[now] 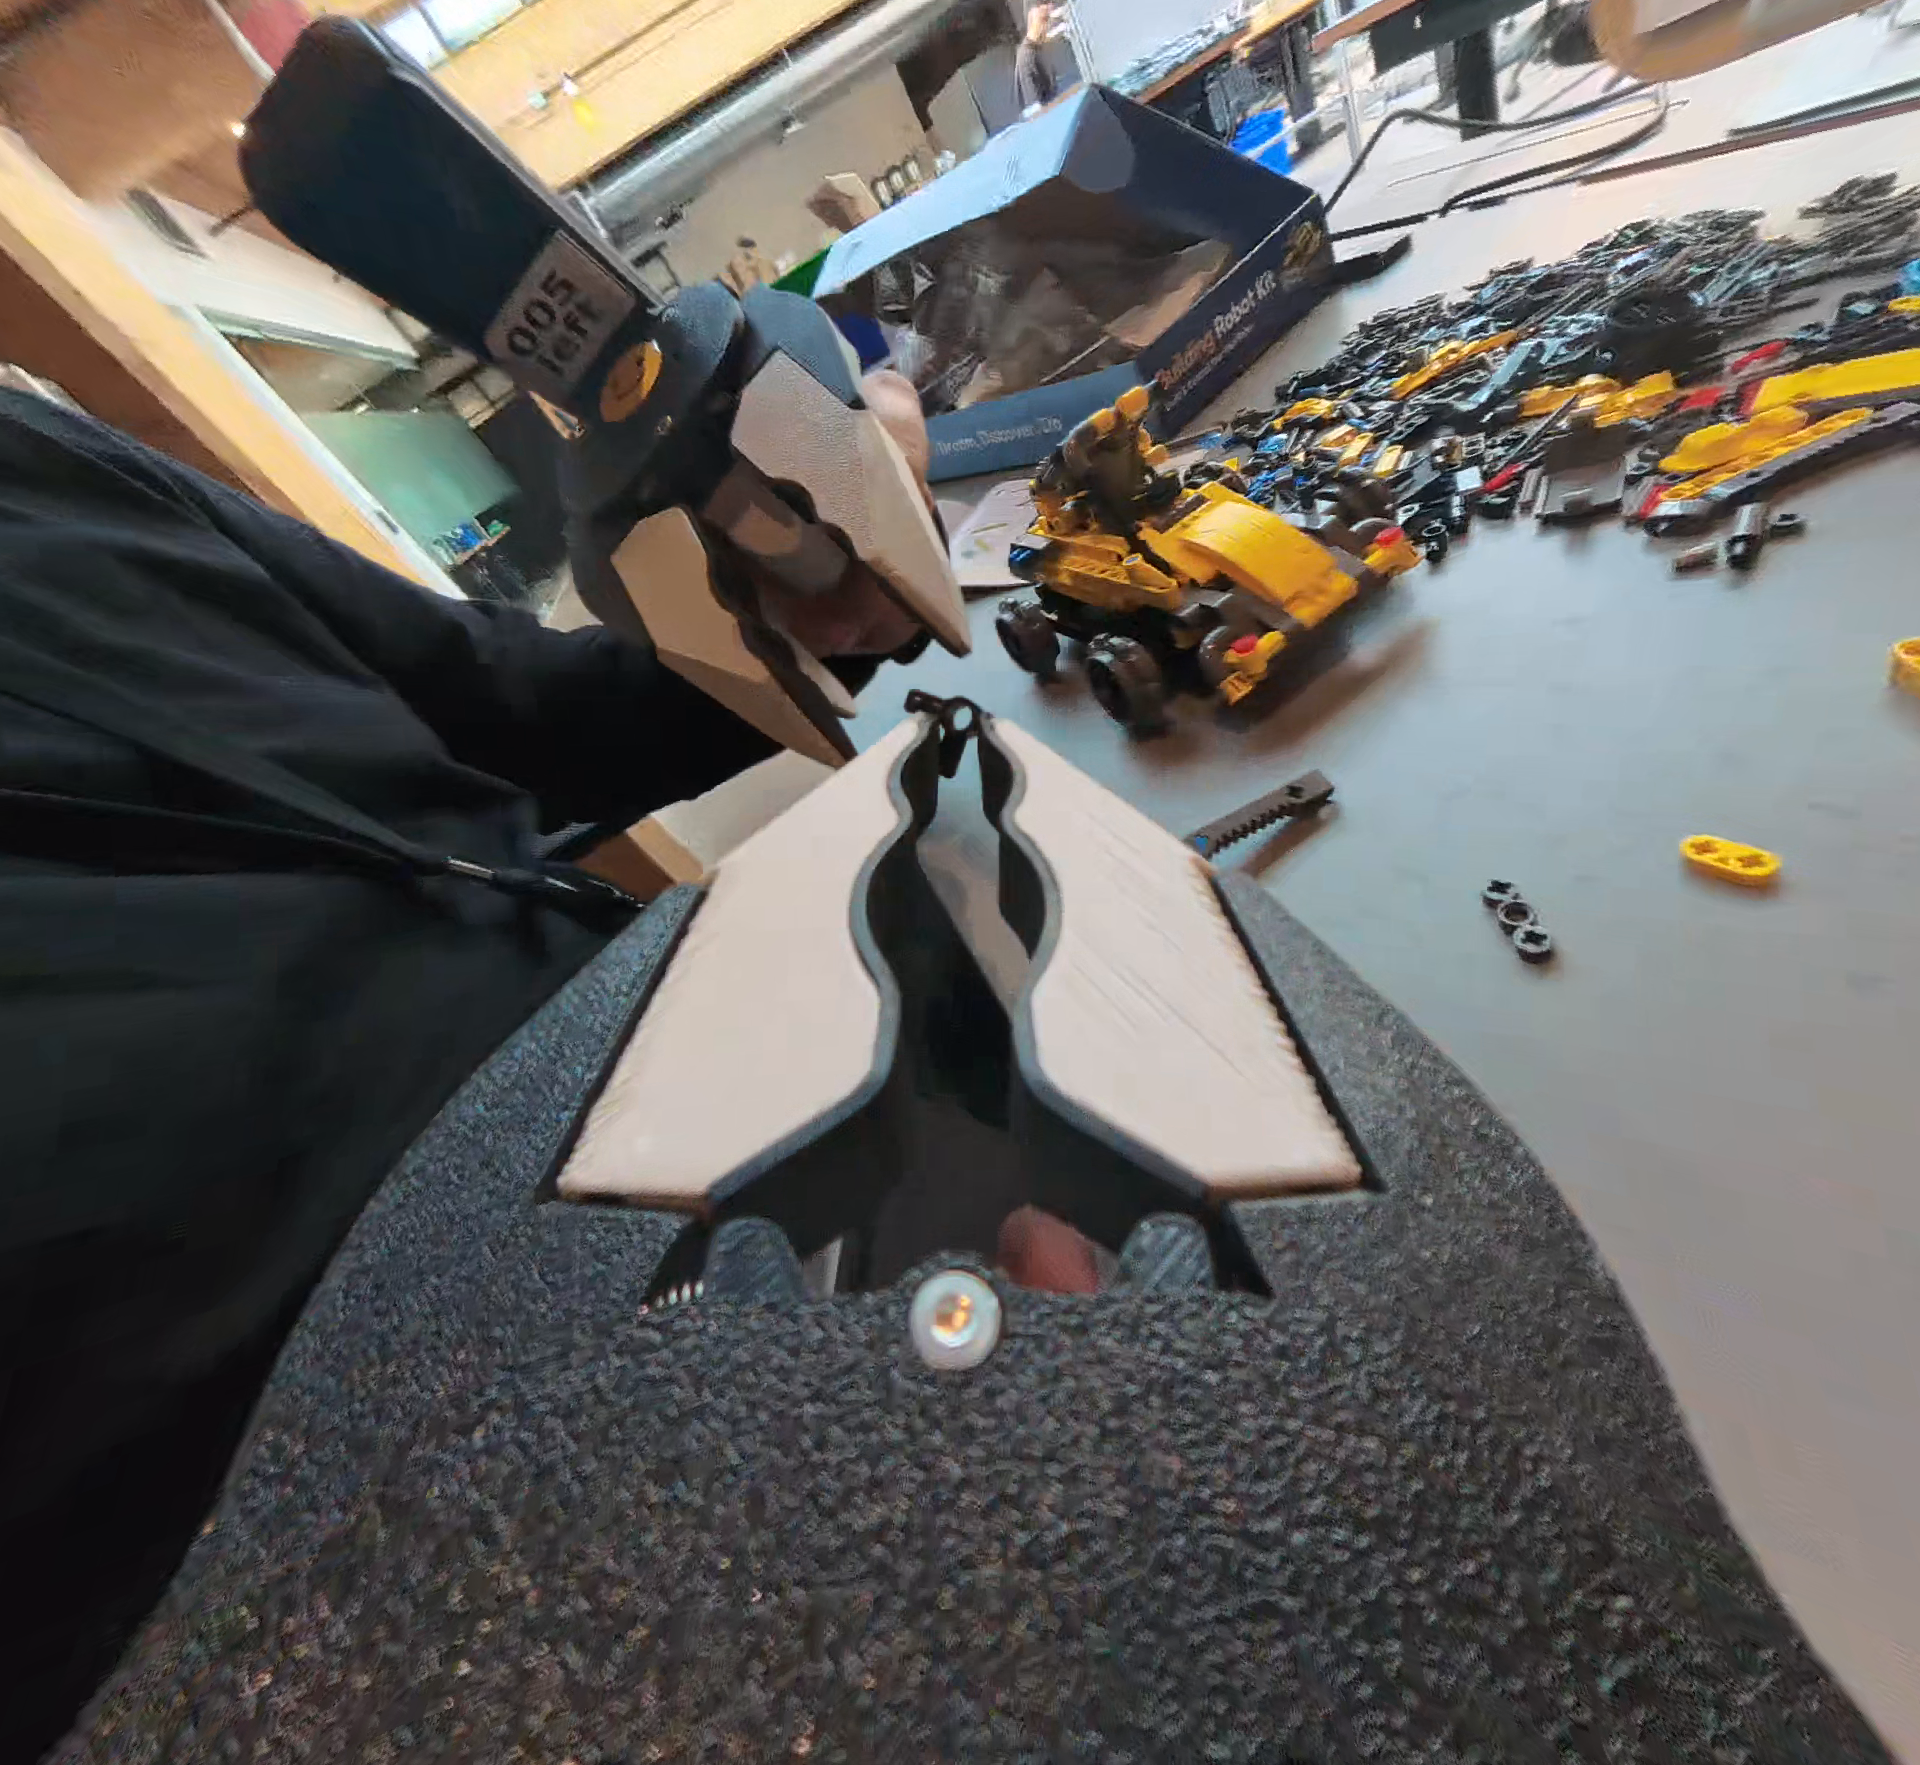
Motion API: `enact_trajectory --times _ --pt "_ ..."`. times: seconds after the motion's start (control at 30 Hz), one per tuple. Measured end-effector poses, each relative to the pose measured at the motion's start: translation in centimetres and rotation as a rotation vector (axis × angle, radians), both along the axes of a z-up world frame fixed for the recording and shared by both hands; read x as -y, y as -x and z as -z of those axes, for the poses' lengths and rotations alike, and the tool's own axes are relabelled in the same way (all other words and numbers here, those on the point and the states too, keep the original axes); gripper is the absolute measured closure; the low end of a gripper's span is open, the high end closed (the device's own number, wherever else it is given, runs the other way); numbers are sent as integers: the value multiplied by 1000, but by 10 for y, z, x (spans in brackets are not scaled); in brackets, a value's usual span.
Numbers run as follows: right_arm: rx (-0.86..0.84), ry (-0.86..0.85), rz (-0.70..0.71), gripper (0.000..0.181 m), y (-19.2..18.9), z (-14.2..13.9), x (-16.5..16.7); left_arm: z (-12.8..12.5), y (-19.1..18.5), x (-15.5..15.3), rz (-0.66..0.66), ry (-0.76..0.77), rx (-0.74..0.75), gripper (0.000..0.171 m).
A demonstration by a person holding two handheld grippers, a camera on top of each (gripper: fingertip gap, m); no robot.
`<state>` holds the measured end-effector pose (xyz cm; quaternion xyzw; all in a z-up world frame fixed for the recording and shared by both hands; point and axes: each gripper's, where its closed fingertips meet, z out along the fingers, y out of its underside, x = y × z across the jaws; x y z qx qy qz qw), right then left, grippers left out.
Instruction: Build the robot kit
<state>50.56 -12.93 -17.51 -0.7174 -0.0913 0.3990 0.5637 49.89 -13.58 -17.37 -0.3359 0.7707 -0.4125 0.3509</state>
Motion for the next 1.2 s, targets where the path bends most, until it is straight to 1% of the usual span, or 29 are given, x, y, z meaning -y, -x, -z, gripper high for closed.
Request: enact_trajectory --times 0.03,0.07,0.13,0.23,0.27,0.33,0.43,0.5,0.6,0.73,1.0,1.2 --pt "25 -5 4 174 2 3 -1 3 3 -1 -17 13 -9 146" --pt "85 -6 18 174 3 8 -3 11 5 -4 -49 14 -39 145" --pt "272 -41 75 174 3 15 -6 29 8 -11 -137 31 -122 142" --pt "536 -167 128 174 8 10 -11 50 15 -15 -237 152 -222 143" --pt "615 -197 136 174 10 9 -14 56 17 -19 -273 167 -236 143" --pt "738 -226 124 174 14 8 -21 60 18 -27 -314 156 -228 143" --pt "851 -219 94 174 18 9 -32 53 20 -27 -284 201 -230 140" --pt "903 -229 87 174 21 7 -37 44 22 -30 -271 268 -209 141" --pt "963 -247 83 174 25 5 -42 40 25 -32 -254 332 -222 140" --pt "1015 -234 78 174 26 13 -48 44 26 -34 -255 355 -237 140" --pt "1008 -301 81 174 33 12 -54 44 26 -41 -261 377 -246 141" --pt "1101 -334 67 174 36 17 -49 42 26 -36 -238 443 -272 141"
